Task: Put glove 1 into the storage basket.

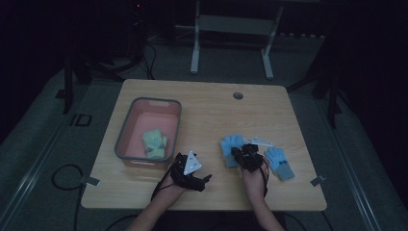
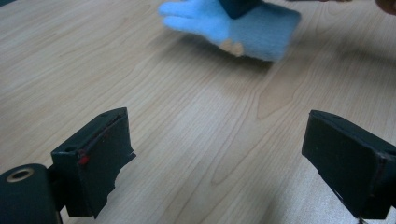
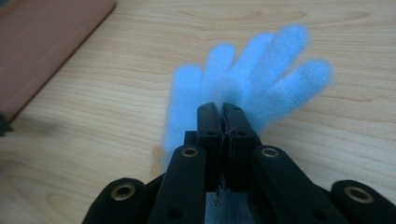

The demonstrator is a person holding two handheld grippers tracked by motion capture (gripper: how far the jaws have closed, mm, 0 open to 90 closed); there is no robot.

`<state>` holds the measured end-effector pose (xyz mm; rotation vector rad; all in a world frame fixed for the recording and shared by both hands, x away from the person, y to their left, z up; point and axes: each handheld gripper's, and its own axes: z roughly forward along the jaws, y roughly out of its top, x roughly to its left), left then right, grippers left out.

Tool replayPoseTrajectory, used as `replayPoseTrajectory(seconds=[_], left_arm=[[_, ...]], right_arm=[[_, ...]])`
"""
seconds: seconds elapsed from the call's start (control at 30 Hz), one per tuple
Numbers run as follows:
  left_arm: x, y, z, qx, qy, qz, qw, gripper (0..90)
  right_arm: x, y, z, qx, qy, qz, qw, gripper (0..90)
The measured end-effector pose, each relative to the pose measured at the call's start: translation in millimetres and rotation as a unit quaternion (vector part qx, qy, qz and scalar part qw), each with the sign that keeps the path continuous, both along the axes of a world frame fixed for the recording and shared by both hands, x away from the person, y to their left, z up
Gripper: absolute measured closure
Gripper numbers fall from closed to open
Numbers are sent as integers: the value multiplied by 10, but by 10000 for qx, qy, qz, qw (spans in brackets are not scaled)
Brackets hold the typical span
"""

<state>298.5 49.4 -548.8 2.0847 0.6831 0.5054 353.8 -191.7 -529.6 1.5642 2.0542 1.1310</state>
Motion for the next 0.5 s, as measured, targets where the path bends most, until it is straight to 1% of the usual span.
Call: replayPoseTrajectory(seconds=[0.07, 0.1, 0.13, 0.2, 0.27, 0.33, 0.43, 0.5], left_arm=[[-5, 2, -9, -37, 24, 32, 10000, 80], [-6, 1, -12, -15, 30, 29, 10000, 80], [-7, -1, -15, 15, 19, 38, 10000, 80], [-6, 1, -17, -8, 17, 53, 10000, 80], [-6, 3, -16, -17, 8, 62, 10000, 80], [-8, 4, -16, -20, 0, 63, 10000, 80], [-9, 9, -15, -26, -7, 64, 10000, 80], [-9, 11, -14, -23, -13, 69, 10000, 80]], right_arm=[[30, -11, -26, 2, 13, -85, 10000, 866], [49, -17, -41, 27, 25, -122, 9999, 864], [66, -21, -57, 2, 16, -154, 9999, 863], [90, -31, -89, 32, 73, -221, 9997, 861], [102, -27, -133, -21, 105, -272, 9996, 855], [112, -27, -196, -22, 208, -269, 9994, 849], [100, -25, -244, 0, 190, -281, 9994, 827], [101, -19, -235, -4, 199, -260, 9995, 779]])
